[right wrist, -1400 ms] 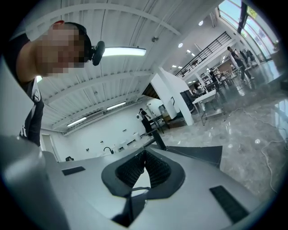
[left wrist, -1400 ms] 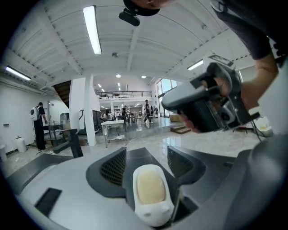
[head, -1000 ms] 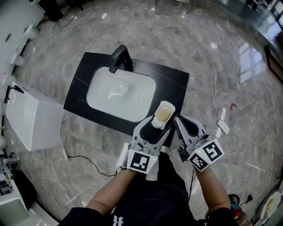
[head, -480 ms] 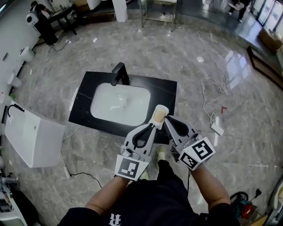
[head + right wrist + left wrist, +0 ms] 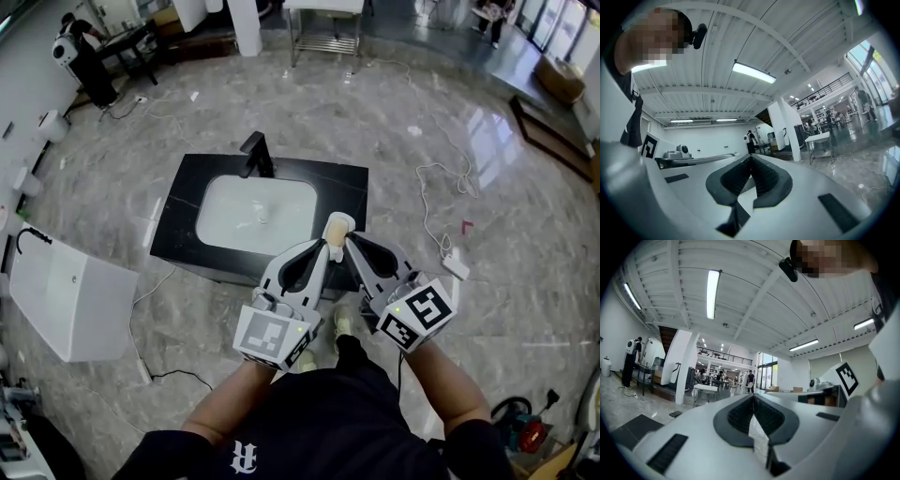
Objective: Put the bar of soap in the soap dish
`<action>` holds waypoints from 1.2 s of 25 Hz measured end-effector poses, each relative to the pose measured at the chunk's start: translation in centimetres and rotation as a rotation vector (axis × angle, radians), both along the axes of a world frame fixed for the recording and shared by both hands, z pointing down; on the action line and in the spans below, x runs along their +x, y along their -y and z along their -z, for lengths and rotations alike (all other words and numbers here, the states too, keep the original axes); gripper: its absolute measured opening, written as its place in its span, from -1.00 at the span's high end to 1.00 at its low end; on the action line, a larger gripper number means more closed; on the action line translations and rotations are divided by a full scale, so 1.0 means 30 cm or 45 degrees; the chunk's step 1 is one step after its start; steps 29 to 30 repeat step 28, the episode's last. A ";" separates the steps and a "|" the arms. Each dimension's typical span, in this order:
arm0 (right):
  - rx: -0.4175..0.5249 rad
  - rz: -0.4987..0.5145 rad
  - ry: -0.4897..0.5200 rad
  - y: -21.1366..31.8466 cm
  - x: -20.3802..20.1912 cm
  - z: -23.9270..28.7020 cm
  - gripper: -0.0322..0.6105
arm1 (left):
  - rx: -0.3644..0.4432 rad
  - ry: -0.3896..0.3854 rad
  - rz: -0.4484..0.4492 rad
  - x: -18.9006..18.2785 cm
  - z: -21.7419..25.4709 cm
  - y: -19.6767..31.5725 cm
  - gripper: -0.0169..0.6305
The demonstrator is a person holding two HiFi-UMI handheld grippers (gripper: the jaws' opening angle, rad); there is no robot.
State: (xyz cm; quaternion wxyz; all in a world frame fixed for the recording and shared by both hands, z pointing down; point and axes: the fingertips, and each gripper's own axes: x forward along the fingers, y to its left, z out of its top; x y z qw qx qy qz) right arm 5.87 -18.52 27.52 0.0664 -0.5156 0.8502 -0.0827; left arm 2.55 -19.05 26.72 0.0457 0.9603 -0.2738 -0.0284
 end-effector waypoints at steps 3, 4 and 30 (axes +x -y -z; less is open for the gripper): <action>-0.020 -0.008 -0.048 -0.022 -0.019 0.003 0.89 | 0.010 0.004 -0.002 -0.009 0.013 -0.016 0.93; -0.024 -0.007 -0.064 -0.026 -0.026 0.003 0.89 | 0.019 0.003 -0.001 -0.012 0.017 -0.017 0.93; -0.031 0.007 -0.092 0.020 -0.048 0.006 0.89 | 0.010 0.019 -0.011 -0.004 -0.006 0.023 0.93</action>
